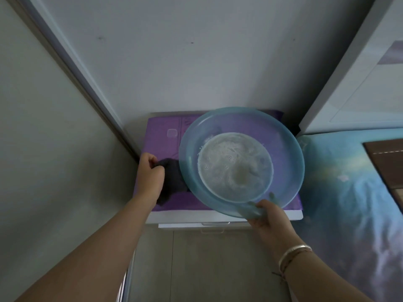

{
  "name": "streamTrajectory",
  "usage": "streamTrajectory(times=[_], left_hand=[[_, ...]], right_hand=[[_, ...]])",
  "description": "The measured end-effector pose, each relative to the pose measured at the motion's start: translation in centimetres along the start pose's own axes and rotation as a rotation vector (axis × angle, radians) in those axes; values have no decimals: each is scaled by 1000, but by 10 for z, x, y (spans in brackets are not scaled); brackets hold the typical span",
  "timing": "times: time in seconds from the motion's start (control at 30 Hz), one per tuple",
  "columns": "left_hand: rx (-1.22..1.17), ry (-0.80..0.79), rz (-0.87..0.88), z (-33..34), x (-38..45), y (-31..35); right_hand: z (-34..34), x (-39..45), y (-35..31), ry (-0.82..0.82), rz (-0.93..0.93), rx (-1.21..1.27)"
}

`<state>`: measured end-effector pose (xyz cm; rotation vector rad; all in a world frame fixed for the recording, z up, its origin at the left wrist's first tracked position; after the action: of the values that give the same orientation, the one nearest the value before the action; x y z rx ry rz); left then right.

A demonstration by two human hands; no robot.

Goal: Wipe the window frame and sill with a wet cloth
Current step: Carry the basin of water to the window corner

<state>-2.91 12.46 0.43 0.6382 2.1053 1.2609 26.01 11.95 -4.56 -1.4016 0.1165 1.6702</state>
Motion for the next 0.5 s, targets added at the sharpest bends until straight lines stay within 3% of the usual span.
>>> streamTrajectory(times=[0.07,0.2,0.3,0.4,0.5], left_hand=[[-31,-69,-16,-3,-3,12],[137,-189,-39,-11,-16,36],[96,-270,-95,-16,-31,67],[114,-360,-44,-23,-55,103],[170,-349,17,-32,-72,120]], right_hand=[[-7,-6,-3,5,3,-28],[-16,-32,-18,-9,1,-57],[-16,-58,-35,-15,-38,-76],[-20,-94,-59,-32,-65,-122],[-31,-128,-83,34,-109,-202]])
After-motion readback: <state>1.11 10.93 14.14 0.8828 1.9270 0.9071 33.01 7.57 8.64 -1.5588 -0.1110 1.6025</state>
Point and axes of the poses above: each hand's wrist, its own x-axis towards the middle knuckle, its own z-axis out of the palm, y = z × x, the point moved 5 cm from there along x, towards the middle knuckle, and after that the axes turned 4 degrees about y, right-handed, at the moved point
